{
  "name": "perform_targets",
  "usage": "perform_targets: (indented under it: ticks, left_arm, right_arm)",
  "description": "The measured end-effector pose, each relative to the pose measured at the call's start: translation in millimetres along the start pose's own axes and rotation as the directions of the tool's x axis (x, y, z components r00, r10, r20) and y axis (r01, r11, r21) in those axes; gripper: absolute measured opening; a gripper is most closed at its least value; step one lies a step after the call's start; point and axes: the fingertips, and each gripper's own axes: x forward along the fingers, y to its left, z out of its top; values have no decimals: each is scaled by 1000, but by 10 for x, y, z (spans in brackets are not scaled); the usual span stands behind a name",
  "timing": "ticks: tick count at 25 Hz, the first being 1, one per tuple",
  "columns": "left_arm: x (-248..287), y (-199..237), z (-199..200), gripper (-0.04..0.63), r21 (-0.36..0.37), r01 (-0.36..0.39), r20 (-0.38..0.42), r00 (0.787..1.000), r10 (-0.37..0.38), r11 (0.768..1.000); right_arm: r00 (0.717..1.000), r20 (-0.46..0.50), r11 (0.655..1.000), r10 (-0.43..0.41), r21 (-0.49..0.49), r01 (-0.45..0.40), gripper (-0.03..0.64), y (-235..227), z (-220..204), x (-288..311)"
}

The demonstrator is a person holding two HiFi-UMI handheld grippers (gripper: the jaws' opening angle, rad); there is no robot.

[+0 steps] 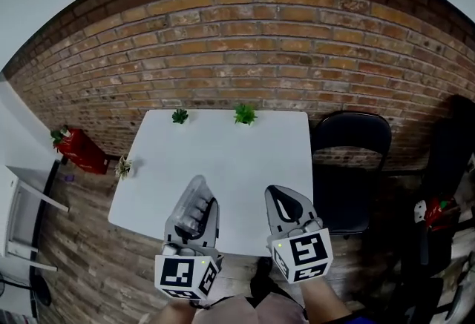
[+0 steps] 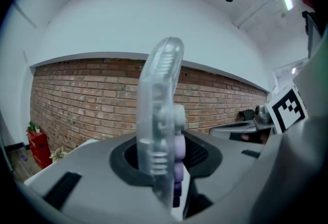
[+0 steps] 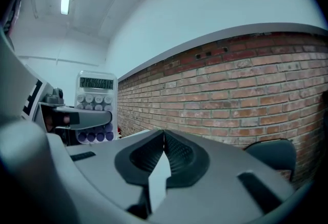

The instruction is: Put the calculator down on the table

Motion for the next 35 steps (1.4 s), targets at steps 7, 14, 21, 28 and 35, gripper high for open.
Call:
perform_targets:
  ticks: [7,14,21,28,35]
  left_arm:
    - [649,-139,323,137,80,31,5,999,-32,996]
    - [1114,-124,431,137,98,35,21,999,-37,995]
    - [1362,67,486,137,93,38,26,999,-41,995]
    - [1563,281,308,137,66,74,-26,997,-73,995]
    - [1689,372,-42,137,23,118,-101,988,-115,993]
  right_arm:
    - [997,68,999,-34,23,33,5,-595,343,291]
    - [998,58,999,-40,39,38,5,-880,332,534]
    - [999,32,999,-39,28,38,4,-933,328,838]
    - [998,6,998,-56,14,56,3,-883,380,1149]
    - [995,-60,997,-79,19,81,3,-859,174,1277]
